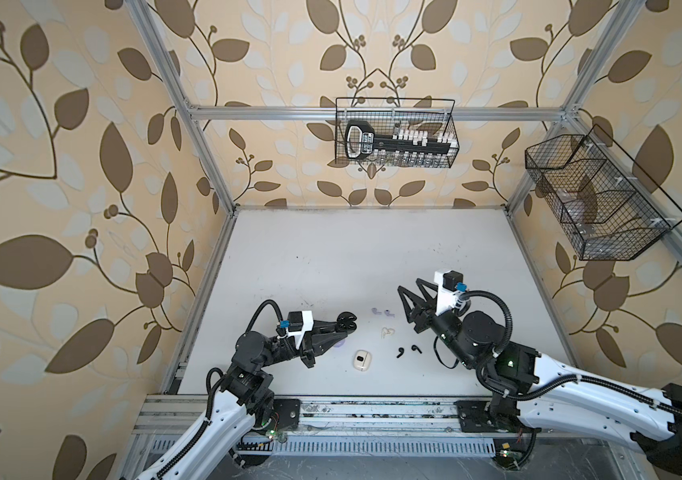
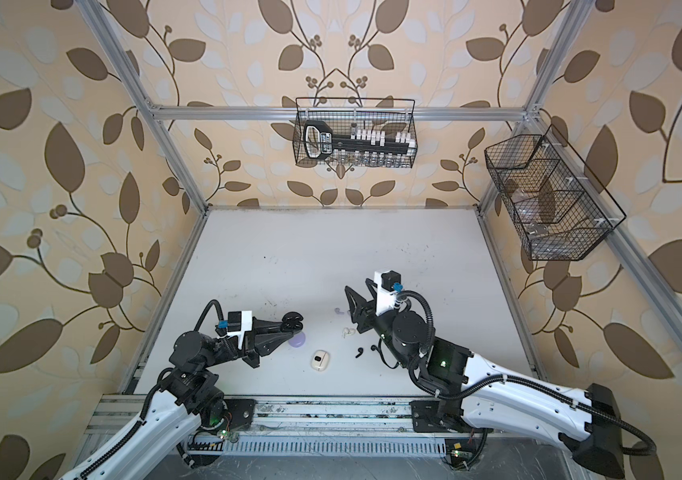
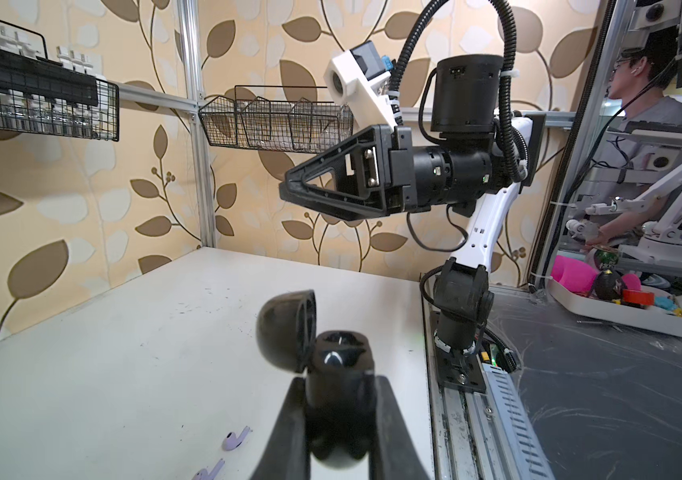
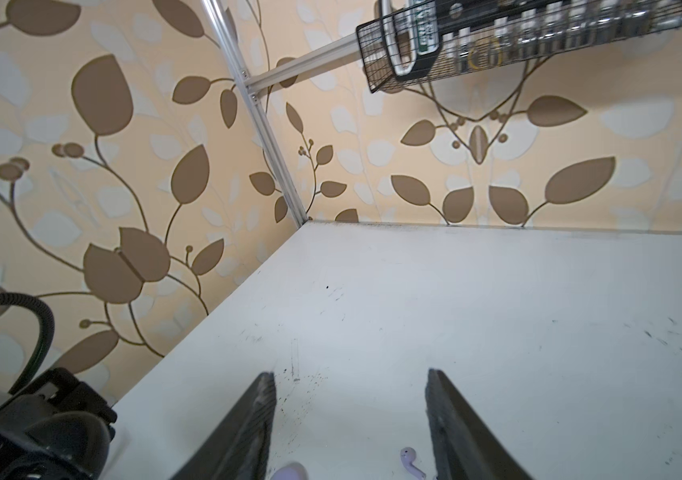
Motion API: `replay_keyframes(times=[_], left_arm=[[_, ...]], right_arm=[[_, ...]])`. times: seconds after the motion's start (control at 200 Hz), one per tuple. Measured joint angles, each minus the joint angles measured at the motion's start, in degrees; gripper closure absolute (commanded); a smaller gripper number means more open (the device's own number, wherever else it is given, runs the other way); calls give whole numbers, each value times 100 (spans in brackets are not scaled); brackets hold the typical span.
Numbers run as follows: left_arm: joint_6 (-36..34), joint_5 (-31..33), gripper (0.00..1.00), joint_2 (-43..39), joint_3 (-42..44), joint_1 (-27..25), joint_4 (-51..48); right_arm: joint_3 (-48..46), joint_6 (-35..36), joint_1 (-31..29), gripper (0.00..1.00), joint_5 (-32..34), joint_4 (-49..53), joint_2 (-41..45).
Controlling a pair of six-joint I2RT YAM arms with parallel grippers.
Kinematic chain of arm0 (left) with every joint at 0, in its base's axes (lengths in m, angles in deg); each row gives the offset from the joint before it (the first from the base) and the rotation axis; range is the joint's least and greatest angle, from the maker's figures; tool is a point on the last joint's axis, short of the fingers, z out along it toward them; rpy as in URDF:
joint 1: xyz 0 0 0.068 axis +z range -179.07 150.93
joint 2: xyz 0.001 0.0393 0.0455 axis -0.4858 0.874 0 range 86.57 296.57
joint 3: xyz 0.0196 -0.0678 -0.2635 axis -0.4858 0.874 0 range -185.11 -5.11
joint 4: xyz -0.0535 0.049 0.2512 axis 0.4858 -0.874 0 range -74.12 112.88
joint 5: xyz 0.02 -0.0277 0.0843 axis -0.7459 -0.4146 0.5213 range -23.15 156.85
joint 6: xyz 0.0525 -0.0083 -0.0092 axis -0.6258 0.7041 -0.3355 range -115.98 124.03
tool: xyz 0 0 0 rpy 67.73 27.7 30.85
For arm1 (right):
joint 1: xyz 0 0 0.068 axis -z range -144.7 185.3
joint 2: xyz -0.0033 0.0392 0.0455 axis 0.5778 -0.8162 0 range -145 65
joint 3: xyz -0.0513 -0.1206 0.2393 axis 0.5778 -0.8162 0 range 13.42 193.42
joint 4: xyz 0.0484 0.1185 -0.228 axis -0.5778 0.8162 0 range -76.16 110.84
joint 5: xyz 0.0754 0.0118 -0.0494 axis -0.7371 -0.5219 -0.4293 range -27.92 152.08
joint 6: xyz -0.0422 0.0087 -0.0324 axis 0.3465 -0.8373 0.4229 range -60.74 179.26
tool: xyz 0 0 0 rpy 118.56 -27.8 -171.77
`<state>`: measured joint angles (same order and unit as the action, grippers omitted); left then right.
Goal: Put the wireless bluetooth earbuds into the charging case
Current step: 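Move the right gripper down over the black earbuds on the table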
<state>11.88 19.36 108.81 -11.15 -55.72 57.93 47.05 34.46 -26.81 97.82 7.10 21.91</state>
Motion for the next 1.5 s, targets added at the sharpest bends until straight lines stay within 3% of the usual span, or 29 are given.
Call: replay_keyframes(times=[0.165,0.305,0.48,0.59,0.71,0.845,1.085,1.5], left_arm=[[9,55,100,197,131,0,33],[24,122,100,566,133,-2,105],[24,170,100,774,155,-2,212],[20,223,100,754,157,0,219],[2,278,100,662,157,-2,190],[-4,295,100,586,155,-2,157],[-4,295,100,573,157,-2,146],[-4,299,100,328,186,-2,111]], right_arm=[[-48,-1075,90,33,402,1709,678],[-129,-1574,455,33,339,2830,660],[-332,-1530,1480,47,-933,3106,-280],[-431,-1370,1926,48,-1882,3005,-1220],[-485,-1285,1891,45,-2540,2833,-1912],[-483,-1266,1755,45,-2830,2671,-2118],[-466,-1266,1569,47,-2835,2815,-2236],[136,-1067,1344,47,-2494,3954,-2218]])
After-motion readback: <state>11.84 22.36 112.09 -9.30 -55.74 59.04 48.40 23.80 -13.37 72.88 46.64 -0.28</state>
